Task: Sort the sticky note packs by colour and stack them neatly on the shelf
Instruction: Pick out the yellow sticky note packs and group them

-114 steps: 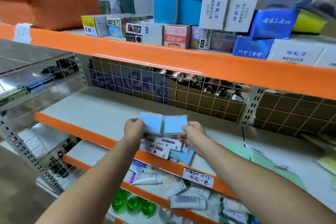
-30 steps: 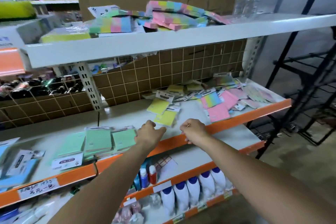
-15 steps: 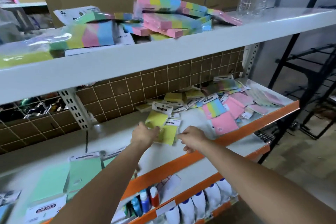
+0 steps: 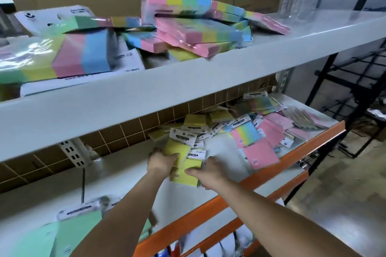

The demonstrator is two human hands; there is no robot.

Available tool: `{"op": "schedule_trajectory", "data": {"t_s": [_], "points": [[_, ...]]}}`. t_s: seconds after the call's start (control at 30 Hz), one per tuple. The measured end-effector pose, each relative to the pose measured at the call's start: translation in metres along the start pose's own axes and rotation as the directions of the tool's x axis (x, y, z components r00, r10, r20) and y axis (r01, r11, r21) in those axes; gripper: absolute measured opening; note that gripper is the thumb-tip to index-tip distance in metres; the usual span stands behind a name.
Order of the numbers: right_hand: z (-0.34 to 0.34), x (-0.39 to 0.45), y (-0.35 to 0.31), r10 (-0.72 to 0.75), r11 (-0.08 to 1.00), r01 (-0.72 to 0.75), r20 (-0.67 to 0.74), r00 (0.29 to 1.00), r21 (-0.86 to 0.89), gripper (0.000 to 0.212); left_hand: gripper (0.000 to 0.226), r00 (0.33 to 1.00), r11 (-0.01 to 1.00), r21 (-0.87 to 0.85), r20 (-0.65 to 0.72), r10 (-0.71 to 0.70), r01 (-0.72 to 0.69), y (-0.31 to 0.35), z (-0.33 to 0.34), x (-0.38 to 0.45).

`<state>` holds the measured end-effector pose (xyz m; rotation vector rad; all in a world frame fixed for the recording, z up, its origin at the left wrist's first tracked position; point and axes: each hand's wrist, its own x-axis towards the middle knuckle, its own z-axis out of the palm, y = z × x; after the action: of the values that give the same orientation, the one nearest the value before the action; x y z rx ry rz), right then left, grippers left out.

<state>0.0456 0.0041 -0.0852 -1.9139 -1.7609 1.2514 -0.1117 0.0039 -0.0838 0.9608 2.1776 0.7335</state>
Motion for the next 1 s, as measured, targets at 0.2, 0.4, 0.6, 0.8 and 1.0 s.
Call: {"op": "schedule_trajectory", "data": {"t_s": [0.2, 0.4, 0.6, 0.8, 1.0], "points": [[0.009, 0.020, 0.003, 0.044, 0.960, -0.072, 0.108, 0.993, 0.271, 0.047, 0.052, 1.000, 0.998, -0.057, -0.003, -0.024, 0.024, 0.006, -0.001, -0.006], [-0.007, 0.022, 0.005, 0.051, 0.989, -0.059, 0.059, 0.997, 0.133, 0.033, 0.053, 0.994, 0.981, -0.173, -0.053, -0.098, 0.088, 0.009, -0.004, -0.020], [-0.033, 0.025, 0.013, 0.029, 0.997, -0.033, 0.058, 0.998, 0.074, 0.044, 0.035, 0.994, 0.906, -0.413, -0.009, -0.108, 0.095, 0.011, -0.009, -0.045], [-0.046, 0.022, 0.018, -0.065, 0.983, 0.069, -0.029, 0.997, 0.169, 0.016, 0.016, 0.991, 0.838, -0.541, -0.065, -0.120, 0.066, -0.002, -0.013, -0.061], [-0.039, 0.008, 0.006, -0.149, 0.920, 0.131, 0.022, 0.989, 0.370, 0.017, 0.014, 0.987, 0.807, -0.573, 0.016, -0.161, 0.141, -0.015, -0.008, -0.072]]}}
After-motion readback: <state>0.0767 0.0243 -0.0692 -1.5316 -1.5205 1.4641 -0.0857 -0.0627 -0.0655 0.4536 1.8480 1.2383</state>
